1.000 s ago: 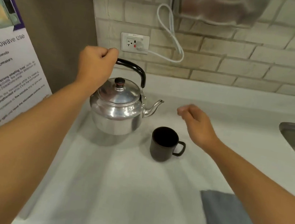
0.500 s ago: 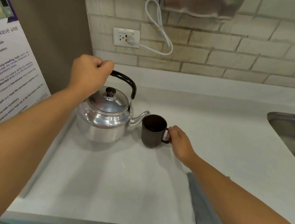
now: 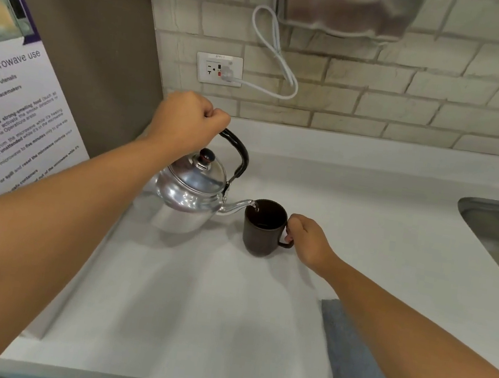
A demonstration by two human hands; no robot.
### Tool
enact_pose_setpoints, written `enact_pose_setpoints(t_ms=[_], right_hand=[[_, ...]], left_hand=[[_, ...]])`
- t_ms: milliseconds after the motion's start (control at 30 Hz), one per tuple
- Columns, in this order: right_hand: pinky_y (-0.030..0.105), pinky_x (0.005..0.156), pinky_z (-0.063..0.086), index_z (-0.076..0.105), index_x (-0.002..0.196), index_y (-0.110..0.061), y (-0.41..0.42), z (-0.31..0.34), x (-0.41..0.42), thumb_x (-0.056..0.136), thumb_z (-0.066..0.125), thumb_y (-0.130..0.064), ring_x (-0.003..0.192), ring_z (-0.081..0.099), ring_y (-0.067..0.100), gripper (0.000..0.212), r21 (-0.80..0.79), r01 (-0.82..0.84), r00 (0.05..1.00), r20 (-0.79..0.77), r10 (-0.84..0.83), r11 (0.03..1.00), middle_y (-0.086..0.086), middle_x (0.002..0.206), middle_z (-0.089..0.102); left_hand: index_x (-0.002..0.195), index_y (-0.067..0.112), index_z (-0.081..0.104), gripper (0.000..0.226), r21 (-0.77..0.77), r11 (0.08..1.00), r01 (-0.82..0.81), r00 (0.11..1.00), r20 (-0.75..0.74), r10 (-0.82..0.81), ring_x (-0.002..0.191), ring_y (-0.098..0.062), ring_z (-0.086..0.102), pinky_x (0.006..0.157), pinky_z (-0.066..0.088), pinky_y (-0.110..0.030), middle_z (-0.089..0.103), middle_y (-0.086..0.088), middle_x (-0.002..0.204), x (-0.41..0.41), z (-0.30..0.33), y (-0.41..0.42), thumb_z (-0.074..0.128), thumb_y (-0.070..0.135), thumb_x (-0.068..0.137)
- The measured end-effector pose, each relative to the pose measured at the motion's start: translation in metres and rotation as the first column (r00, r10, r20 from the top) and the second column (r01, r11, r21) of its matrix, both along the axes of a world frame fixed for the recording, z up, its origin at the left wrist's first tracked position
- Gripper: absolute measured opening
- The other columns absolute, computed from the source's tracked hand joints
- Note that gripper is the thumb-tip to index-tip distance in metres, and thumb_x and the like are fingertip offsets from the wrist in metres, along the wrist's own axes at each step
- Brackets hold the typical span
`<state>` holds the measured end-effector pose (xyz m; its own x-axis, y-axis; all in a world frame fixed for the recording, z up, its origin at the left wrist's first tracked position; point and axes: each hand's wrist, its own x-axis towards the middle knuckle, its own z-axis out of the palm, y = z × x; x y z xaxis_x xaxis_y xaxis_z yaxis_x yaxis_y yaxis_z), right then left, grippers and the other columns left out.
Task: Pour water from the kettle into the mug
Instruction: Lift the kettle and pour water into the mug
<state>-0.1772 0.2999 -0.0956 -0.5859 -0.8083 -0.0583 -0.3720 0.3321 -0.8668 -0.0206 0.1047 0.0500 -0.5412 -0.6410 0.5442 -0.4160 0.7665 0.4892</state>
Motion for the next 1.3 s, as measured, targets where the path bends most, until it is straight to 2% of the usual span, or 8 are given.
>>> enact_pose_setpoints(t_ms=[100,500,633,800,967,1300], right_hand=[[0.033,0.064,0.031,0.040,0.071,-0.010,0.001,0.000,-0.002,0.091,0.034,-0.013,0.074,0.043,0.022,0.021,0.015,-0.022,1.000,-0.013,0.022,1.000,0.013,0.075,0.041],[0.033,0.065,0.032,0.040,0.070,-0.009,0.004,0.001,-0.002,0.092,0.033,-0.012,0.074,0.043,0.022,0.023,0.023,-0.039,0.999,-0.027,0.040,0.999,0.014,0.075,0.042],[0.033,0.065,0.032,0.040,0.070,-0.010,0.004,0.001,-0.002,0.092,0.033,-0.014,0.073,0.042,0.022,0.023,0.031,-0.046,0.998,-0.029,0.047,0.998,0.013,0.074,0.042],[0.034,0.065,0.034,0.041,0.070,-0.009,0.005,0.003,-0.001,0.091,0.034,-0.014,0.071,0.043,0.022,0.023,0.037,-0.042,0.998,-0.039,0.043,0.998,0.013,0.073,0.044],[0.033,0.064,0.033,0.041,0.070,-0.010,0.005,0.004,-0.001,0.091,0.033,-0.015,0.070,0.042,0.021,0.023,0.046,-0.040,0.998,-0.038,0.041,0.998,0.013,0.073,0.043],[0.033,0.064,0.032,0.040,0.069,-0.008,0.006,0.004,-0.001,0.092,0.034,-0.014,0.070,0.040,0.022,0.024,0.047,-0.040,0.998,-0.037,0.042,0.998,0.013,0.072,0.042]], left_hand=[[0.042,0.012,0.031,0.039,-0.030,1.000,0.008,0.999,0.033,-0.007,0.044,-0.017,0.025,0.049,0.028,-0.026,0.025,-0.001,0.041,-0.009,0.002,0.002,0.050,0.024,0.075],[0.049,0.003,0.046,0.036,-0.142,0.989,0.031,0.988,0.154,-0.009,0.044,-0.020,0.032,0.048,0.034,-0.030,0.035,-0.008,0.045,-0.022,0.010,0.001,0.050,0.026,0.077],[0.048,0.005,0.045,0.037,-0.150,0.988,0.036,0.984,0.176,-0.010,0.042,-0.017,0.030,0.046,0.032,-0.027,0.033,-0.004,0.042,-0.020,0.014,-0.001,0.050,0.027,0.078],[0.044,0.013,0.034,0.041,-0.182,0.982,0.045,0.981,0.195,-0.008,0.040,-0.017,0.026,0.044,0.027,-0.025,0.028,-0.002,0.040,-0.018,0.021,0.001,0.049,0.026,0.080],[0.044,0.014,0.036,0.040,-0.189,0.981,0.044,0.977,0.213,-0.003,0.040,-0.016,0.027,0.047,0.031,-0.025,0.030,-0.001,0.040,-0.021,0.027,0.003,0.049,0.026,0.080],[0.045,0.011,0.037,0.039,-0.209,0.975,0.082,0.971,0.238,-0.031,0.041,-0.018,0.026,0.045,0.027,-0.024,0.029,-0.003,0.041,-0.024,0.029,0.006,0.050,0.024,0.081]])
